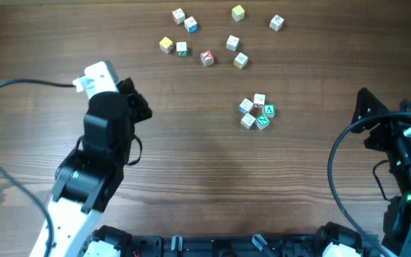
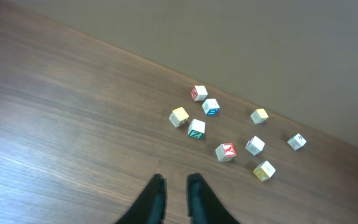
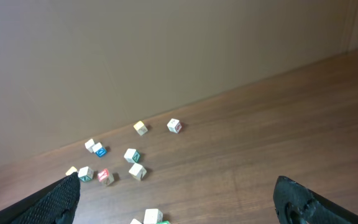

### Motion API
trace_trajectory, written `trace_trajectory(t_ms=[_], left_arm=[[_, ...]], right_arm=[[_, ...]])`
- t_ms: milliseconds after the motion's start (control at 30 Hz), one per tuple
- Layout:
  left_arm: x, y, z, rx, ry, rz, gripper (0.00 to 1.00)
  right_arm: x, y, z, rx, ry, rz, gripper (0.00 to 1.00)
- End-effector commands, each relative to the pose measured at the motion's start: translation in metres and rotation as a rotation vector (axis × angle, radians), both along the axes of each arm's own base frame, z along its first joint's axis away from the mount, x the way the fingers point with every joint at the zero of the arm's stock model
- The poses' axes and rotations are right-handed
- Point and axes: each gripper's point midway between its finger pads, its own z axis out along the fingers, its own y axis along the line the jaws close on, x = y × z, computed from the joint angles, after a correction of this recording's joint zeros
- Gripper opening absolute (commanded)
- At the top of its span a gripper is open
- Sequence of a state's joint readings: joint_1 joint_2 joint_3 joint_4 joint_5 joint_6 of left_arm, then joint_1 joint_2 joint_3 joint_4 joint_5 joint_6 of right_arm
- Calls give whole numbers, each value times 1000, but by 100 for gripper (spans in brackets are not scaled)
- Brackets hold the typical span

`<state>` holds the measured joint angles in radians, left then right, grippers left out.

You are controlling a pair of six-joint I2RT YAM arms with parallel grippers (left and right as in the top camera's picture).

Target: Form a circle

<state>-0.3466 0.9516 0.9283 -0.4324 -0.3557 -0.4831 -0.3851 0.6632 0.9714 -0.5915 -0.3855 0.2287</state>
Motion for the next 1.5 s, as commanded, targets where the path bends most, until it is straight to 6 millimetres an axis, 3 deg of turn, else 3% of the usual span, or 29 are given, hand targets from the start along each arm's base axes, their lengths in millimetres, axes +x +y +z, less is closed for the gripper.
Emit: trace_trajectory(t_ms=[0, 67, 100, 167, 700, 867, 967, 1167, 1333, 1467], left_arm=[[-12, 10, 10, 16, -23, 23, 29], [-16, 11, 10, 18, -19, 22, 45], [-17, 12, 9, 19, -14, 22, 59], [-18, 12, 5, 25, 3, 22, 100], [-17, 12, -41, 92, 185, 19, 100], [-24, 14, -28, 76, 142, 20, 100], [-44, 21, -16, 68, 119, 20, 100], [-96, 40, -34, 111, 237, 18, 100], [-114, 46, -50, 144, 326, 17, 100], [-117, 47, -53, 151, 344, 17, 100]], right_arm=[[-3, 2, 7, -23, -14, 11, 100], [-3, 2, 7, -23, -14, 9, 100], [-3, 2, 7, -23, -14, 8, 100], [-3, 2, 6, -23, -13, 8, 100], [-6, 3, -4, -5, 29, 9, 100], [-6, 3, -4, -5, 29, 8, 100], [-6, 3, -4, -5, 29, 8, 100], [-6, 3, -4, -5, 29, 8, 100], [-6, 3, -6, -2, 37, 9, 100], [-6, 3, -6, -2, 37, 9, 100]])
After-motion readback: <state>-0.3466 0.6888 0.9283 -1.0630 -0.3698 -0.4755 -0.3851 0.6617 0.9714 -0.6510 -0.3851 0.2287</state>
